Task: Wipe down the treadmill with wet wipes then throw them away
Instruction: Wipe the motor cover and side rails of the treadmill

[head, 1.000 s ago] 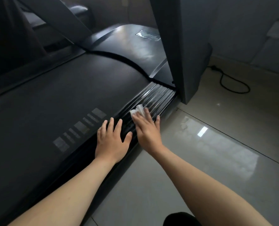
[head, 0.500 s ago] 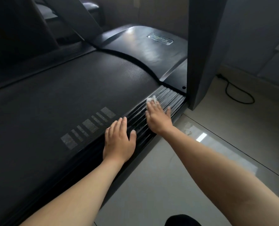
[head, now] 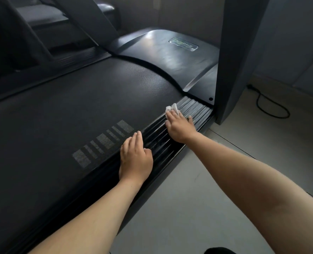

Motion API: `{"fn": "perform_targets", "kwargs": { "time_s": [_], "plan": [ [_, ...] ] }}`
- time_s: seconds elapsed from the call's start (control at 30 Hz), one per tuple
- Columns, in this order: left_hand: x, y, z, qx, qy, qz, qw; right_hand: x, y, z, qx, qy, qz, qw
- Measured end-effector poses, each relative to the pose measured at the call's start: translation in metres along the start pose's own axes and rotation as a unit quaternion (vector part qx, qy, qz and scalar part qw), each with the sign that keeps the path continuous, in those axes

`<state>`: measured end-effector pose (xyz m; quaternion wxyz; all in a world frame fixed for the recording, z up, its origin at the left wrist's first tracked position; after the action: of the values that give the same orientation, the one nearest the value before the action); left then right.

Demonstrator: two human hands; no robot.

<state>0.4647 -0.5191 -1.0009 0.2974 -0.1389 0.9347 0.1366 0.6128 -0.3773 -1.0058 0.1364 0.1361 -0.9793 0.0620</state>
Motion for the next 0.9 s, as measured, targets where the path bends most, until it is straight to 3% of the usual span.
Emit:
{"fn": "perform_targets", "kwargs": {
  "time_s": [0.1, 0.3, 0.43, 0.5, 0.6, 0.77, 0.83, 0.9],
  "plan": [
    [0.002, 0.002, -0.003, -0.015, -0.039, -0.016, 0.999, 0.021, -0.002, 0.005, 0.012, 0.021, -0.025, 0.999],
    [0.011, 0.005, -0.019, -0.08, -0.155, -0.063, 0.983, 0.102, -0.075, 0.038, 0.048, -0.003, -0.242, 0.969],
    [0.018, 0.003, -0.027, -0.106, -0.188, -0.087, 0.972, 0.097, -0.102, 0.044, 0.038, -0.024, -0.286, 0.957],
    [0.009, 0.003, -0.024, -0.086, -0.163, -0.041, 0.982, 0.082, -0.103, 0.039, 0.015, -0.032, -0.266, 0.963],
    [-0.006, 0.0, -0.012, -0.031, -0.103, 0.034, 0.994, 0.038, -0.084, 0.022, -0.029, -0.03, -0.157, 0.987],
    [-0.01, 0.0, -0.005, -0.006, -0.064, 0.05, 0.997, -0.033, -0.081, 0.006, -0.097, 0.096, 0.045, 0.99],
    [-0.011, 0.001, -0.003, -0.011, -0.054, 0.054, 0.997, -0.021, -0.093, 0.013, -0.117, 0.12, 0.051, 0.984],
    [-0.014, 0.001, -0.002, -0.014, -0.046, 0.066, 0.997, 0.01, -0.111, 0.022, -0.128, 0.119, -0.003, 0.985]
  ]
}}
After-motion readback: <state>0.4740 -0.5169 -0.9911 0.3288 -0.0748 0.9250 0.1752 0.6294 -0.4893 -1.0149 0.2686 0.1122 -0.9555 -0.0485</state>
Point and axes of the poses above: each hand's wrist, its own y-axis towards the middle knuckle, its own z-axis out of the palm, x = y × z, the point moved 10 cm from there along y, towards the middle knuckle, and after that the axes turned 6 degrees about -x, right-handed, at the moved point
